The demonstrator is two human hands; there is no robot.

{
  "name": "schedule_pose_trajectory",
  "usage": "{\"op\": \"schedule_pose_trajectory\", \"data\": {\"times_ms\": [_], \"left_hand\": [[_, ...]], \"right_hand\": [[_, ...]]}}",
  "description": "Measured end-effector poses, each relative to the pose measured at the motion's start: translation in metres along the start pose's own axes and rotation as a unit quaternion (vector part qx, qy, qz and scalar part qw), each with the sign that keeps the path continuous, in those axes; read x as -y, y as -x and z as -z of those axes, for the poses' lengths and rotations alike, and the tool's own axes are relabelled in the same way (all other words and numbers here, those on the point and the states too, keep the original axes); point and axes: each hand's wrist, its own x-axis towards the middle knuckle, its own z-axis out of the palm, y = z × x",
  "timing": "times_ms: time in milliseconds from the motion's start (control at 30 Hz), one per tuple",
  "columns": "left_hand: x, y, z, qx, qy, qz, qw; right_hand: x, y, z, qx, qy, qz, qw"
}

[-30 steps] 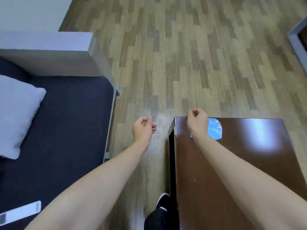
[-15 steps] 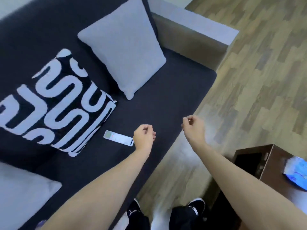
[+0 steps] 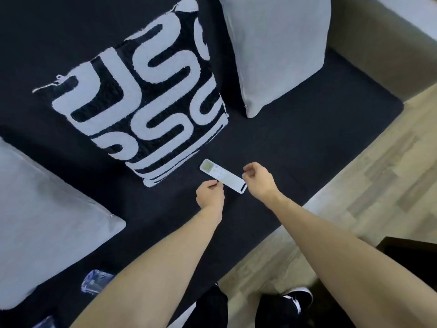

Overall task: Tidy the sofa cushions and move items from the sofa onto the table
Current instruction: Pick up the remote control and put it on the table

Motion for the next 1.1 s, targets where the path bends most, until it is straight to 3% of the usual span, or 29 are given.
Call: {"op": "schedule_pose_trajectory", "data": {"times_ms": [333,500,833,1100], "left_hand": [[0.021,-0.082,-0.012,0.035,-0.012,0.065,0.997],[0.025,-0.094,-0.02,0.034,-0.01,0.064,0.997],[0.017,-0.087,-0.021,0.086,0.02,0.056,0.994],[-0.017,-0.051,-0.03,0.141,-0.038,-0.046,0.988]], "right_hand": [[-0.012,-0.073,-0.065,0.056,0.148,-0.028,0.987],[-0.023,-0.087,-0.08,0.04,0.15,-0.027,0.987],[-0.033,-0.077,-0.075,-0.013,-0.118,-0.08,0.99],[-0.032,-0.045,-0.036,-0.056,-0.277,-0.077,0.956]]}}
